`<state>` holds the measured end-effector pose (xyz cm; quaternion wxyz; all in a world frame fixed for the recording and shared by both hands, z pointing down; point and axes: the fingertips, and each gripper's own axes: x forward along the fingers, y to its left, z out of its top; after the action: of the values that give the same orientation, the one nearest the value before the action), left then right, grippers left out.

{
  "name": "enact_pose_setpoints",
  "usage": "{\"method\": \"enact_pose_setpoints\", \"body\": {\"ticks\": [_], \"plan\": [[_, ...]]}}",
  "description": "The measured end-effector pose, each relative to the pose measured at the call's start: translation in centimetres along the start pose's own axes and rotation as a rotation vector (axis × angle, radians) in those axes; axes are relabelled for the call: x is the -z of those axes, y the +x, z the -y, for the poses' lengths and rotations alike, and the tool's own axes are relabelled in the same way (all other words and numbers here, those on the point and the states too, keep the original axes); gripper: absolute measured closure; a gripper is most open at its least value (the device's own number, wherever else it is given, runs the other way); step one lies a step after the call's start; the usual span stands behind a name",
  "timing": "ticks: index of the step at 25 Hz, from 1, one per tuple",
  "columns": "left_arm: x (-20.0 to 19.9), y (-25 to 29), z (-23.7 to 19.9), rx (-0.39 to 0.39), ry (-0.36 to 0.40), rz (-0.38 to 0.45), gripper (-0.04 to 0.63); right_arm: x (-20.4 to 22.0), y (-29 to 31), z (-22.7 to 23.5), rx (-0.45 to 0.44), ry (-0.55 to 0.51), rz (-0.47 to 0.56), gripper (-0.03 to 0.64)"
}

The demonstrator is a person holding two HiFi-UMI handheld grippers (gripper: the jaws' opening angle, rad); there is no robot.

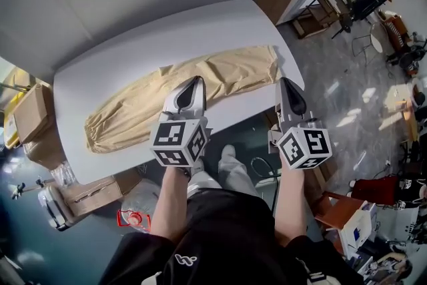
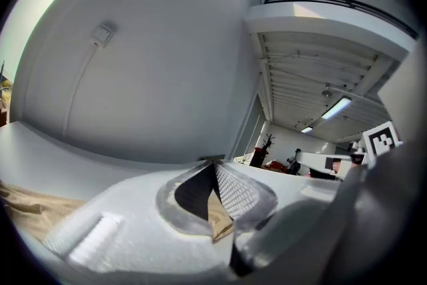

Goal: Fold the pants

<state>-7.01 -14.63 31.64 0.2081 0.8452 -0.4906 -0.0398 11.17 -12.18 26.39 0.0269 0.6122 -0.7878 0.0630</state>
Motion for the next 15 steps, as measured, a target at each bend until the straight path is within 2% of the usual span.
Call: {"method": "enact_pose_setpoints", "body": {"ticks": [5, 9, 15], "plan": [[1.6, 2.1, 2.0, -0.007, 0.013, -0.045, 0.592, 1.2, 1.1, 1.8, -0.019, 0.051, -0.013, 0.612], [1.4, 3.4, 3.3, 0.001, 0.042, -0.060, 0.592, 1.4, 1.7, 2.3, -0.049, 0.076, -0.009, 0.612], [3.1, 5.1, 4.0, -0.003, 0.056, -0.106, 0.592, 4.1, 1.6, 4.9, -0.011, 0.136, -0.046, 0.611]]}}
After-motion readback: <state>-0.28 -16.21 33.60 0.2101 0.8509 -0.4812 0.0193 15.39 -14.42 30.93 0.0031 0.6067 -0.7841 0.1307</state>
